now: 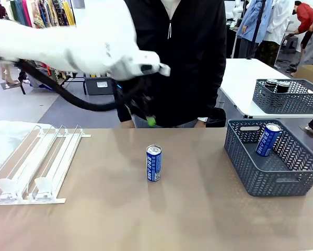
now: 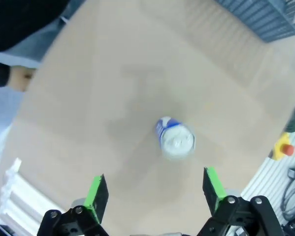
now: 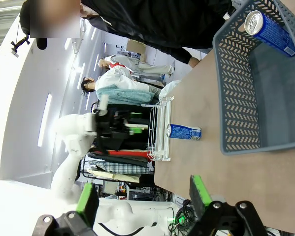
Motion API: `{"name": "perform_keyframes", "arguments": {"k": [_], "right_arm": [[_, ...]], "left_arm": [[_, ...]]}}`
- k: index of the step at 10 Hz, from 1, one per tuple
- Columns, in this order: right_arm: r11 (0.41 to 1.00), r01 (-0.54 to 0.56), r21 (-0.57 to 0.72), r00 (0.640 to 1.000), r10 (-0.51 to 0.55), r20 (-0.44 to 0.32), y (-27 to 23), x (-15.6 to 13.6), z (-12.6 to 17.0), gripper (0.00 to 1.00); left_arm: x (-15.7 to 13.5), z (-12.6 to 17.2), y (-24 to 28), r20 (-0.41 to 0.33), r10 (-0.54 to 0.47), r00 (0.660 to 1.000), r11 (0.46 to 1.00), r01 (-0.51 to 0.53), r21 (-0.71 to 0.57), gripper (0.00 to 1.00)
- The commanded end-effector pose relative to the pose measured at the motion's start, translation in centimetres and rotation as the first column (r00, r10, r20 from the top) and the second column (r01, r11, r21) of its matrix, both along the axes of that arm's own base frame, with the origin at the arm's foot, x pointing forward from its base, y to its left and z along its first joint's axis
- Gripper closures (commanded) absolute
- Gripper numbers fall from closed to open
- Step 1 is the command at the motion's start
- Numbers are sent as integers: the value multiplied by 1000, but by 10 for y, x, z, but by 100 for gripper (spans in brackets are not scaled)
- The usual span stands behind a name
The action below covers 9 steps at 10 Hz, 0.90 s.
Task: Retrieve and store the cans from the dispenser.
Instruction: Pick up one can from the Automatic Can Dispenser and place it in the middle of the table.
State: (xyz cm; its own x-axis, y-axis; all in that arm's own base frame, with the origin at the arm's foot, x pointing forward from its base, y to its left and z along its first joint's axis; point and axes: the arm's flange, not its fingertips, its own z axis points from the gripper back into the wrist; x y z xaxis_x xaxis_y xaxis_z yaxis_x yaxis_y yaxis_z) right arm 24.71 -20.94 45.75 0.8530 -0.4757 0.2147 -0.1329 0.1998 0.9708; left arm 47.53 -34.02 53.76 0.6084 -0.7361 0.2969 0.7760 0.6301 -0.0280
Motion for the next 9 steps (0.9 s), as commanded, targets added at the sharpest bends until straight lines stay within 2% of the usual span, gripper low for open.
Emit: {"name": "perform_keyframes", "arguments": {"k": [1, 3, 4, 6, 7, 8, 9], "right_arm": [[1000, -4, 0, 1000, 4, 24, -1, 0, 2, 0], [1000, -4, 0, 1000, 4, 24, -1, 0, 2, 0], [1000, -4, 0, 1000, 4, 24, -1, 0, 2, 0], [1000, -4, 0, 1000, 4, 24, -1, 0, 2, 0], [1000, -4, 0, 1000, 4, 24, -1, 0, 2, 0], [1000, -4, 0, 1000, 4, 24, -1, 0, 2, 0], [1000, -4, 0, 1000, 4, 24, -1, 0, 2, 0]], "left_arm": [[-32, 28, 100, -34, 5, 999, 995, -8, -102, 0], [-49, 49, 198, -59, 92, 994, 938, -106, -331, 0], [-61, 49, 259, -99, 154, 983, 882, -182, -436, 0], [-93, 35, 370, -162, 301, 940, 692, -332, -641, 0], [-110, 26, 419, -217, 374, 902, 587, -411, -697, 0], [-127, 17, 453, -289, 443, 849, 502, -502, -704, 0], [-142, 7, 484, -300, 402, 865, 404, -461, -790, 0]]}}
